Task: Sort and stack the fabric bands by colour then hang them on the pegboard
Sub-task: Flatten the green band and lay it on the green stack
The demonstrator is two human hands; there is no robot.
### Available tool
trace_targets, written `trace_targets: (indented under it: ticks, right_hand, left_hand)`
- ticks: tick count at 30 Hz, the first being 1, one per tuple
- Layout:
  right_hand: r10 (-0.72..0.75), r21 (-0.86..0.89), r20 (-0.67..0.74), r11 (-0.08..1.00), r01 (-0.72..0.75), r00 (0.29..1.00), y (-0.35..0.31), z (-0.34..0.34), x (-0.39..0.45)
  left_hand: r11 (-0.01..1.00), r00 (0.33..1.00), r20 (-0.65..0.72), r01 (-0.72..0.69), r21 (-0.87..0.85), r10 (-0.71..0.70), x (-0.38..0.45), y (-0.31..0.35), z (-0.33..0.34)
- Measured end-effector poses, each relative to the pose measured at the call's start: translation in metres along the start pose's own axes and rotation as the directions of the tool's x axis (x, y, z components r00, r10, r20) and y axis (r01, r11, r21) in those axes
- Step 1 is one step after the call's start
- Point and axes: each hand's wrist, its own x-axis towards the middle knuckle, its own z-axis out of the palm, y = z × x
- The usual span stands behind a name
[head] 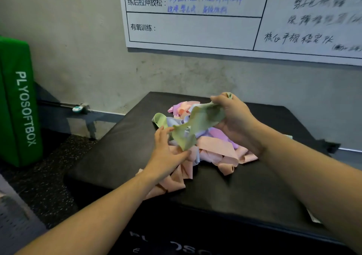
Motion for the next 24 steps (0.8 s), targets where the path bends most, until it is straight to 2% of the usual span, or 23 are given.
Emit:
trace_targets:
  ticks: [2, 3, 6, 10, 14, 20, 24]
  right_hand:
    - [0.017, 0.025, -0.010, 1.000, -0.017, 1.000, -0.011, -0.015, -0.011]
    - [0.025, 0.021, -0.009, 0.999, -0.025, 1.000, -0.015, -0.023, -0.017]
    - [0.064, 0.023, 0.005, 0.998, -0.064, 0.998, -0.022, -0.044, -0.036]
    - [0.099, -0.003, 0.083, 0.995, -0.099, 0.992, -0.027, -0.067, -0.062]
    - [0.082, -0.112, 0.128, 0.991, -0.068, 0.988, -0.028, -0.085, -0.084]
    - [0.021, -0.352, 0.017, 0.936, -0.013, 1.000, -0.026, -0.107, -0.108]
    - [-0.094, -0.560, -0.027, 0.826, 0.063, 0.995, -0.025, -0.113, -0.123]
  left_hand:
    - [1.000, 1.000, -0.004, 0.007, -0.024, -0.007, -0.002, 0.015, 0.008]
    - [0.999, 0.999, 0.037, 0.005, -0.048, -0.004, -0.004, 0.025, 0.012]
    - [0.994, 0.985, 0.155, -0.067, -0.083, 0.080, -0.011, 0.055, 0.027]
    - [0.975, 0.972, 0.184, -0.107, -0.194, 0.144, -0.024, 0.098, 0.051]
    - [0.936, 0.974, 0.212, -0.001, -0.353, 0.081, -0.031, 0.128, 0.068]
    - [0.962, 0.981, 0.164, -0.054, -0.269, 0.101, -0.047, 0.156, 0.081]
    - [0.950, 0.991, 0.133, 0.038, -0.309, 0.004, -0.053, 0.166, 0.081]
